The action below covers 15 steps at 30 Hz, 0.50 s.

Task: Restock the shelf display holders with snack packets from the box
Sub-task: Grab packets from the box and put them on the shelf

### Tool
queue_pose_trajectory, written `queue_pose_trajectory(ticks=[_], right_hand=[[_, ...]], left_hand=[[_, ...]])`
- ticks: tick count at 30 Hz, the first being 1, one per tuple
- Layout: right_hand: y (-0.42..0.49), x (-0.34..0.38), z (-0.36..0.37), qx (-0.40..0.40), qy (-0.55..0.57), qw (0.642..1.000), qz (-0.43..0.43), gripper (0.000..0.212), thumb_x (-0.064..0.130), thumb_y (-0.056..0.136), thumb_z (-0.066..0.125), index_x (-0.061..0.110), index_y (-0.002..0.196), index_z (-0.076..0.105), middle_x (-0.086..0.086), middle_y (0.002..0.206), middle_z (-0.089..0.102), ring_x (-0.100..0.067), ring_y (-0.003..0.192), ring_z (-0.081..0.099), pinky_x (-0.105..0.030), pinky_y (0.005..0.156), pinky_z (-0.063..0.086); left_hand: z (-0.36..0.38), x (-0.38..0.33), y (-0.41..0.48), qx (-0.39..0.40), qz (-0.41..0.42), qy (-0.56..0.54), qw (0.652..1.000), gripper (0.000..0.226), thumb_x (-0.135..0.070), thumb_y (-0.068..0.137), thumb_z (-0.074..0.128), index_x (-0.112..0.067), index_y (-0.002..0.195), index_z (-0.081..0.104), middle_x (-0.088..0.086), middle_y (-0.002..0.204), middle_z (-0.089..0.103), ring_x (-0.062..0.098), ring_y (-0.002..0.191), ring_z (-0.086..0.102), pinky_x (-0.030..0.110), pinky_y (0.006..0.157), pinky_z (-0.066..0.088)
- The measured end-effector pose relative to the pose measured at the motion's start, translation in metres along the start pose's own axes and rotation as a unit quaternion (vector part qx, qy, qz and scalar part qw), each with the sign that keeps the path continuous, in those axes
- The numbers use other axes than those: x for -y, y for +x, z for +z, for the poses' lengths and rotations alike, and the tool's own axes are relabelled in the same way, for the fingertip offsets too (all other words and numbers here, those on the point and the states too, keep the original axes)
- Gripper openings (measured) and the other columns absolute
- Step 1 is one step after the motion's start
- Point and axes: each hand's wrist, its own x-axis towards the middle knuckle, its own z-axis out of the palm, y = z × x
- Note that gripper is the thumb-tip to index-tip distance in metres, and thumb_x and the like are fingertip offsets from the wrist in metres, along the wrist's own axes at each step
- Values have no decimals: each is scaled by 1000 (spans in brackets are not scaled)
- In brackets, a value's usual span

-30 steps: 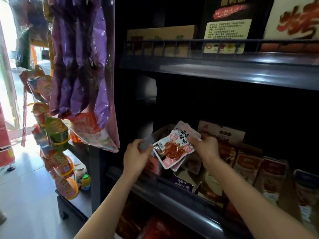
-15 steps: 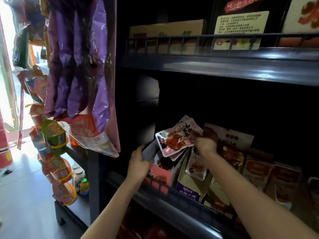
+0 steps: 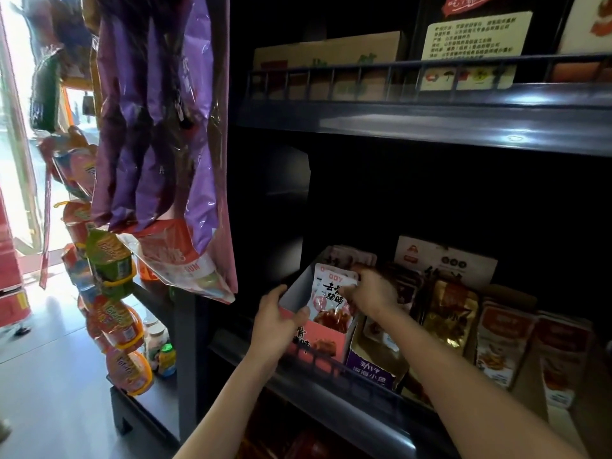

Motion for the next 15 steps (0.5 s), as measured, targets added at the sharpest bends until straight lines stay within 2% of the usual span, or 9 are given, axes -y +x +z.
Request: queue_pose_trajectory(ticks=[2,4,8,12,15], right_hand=[[4,-1,3,6,-15,1000,-2,34,31,90,62,17,120,55,-5,113,65,-21,98,62,-27,74,43],[6,0,3,16,-30,999,3,32,30,91,62,17,119,54,-4,114,64,-20,99,61,-25,72,40],[9,3,4,25,-50,998,10,33,31,91,62,16,118,53,-4,114,63,-22,102,61,-28,75,42],[11,0,9,25,23,999,11,38,33,85,68,17,118,55,0,112,65,-23,99,63,-33,80,49],[15,-6,5,13,92,996,14,33,34,86,68,16,113,62,-5,103,68,-22,87,63,-29,68,48]], left_hand=[[0,0,-1,0,0,-5,1000,62,-25,87,67,-19,141,38,2,141,39,21,126,44,38,104,40],[0,1,-2,1,1,-8,1000,58,-25,87,67,-20,138,41,1,140,40,20,125,44,40,105,40],[1,0,-4,-4,3,-17,1000,54,-25,87,67,-20,136,43,-1,136,42,19,123,45,40,105,40],[1,0,-4,-5,-1,-18,1000,54,-29,84,69,-22,132,46,-1,132,44,19,119,49,42,102,43],[0,0,-2,-4,-4,-3,1000,53,-28,84,69,-23,132,46,1,131,46,19,115,51,39,100,44]])
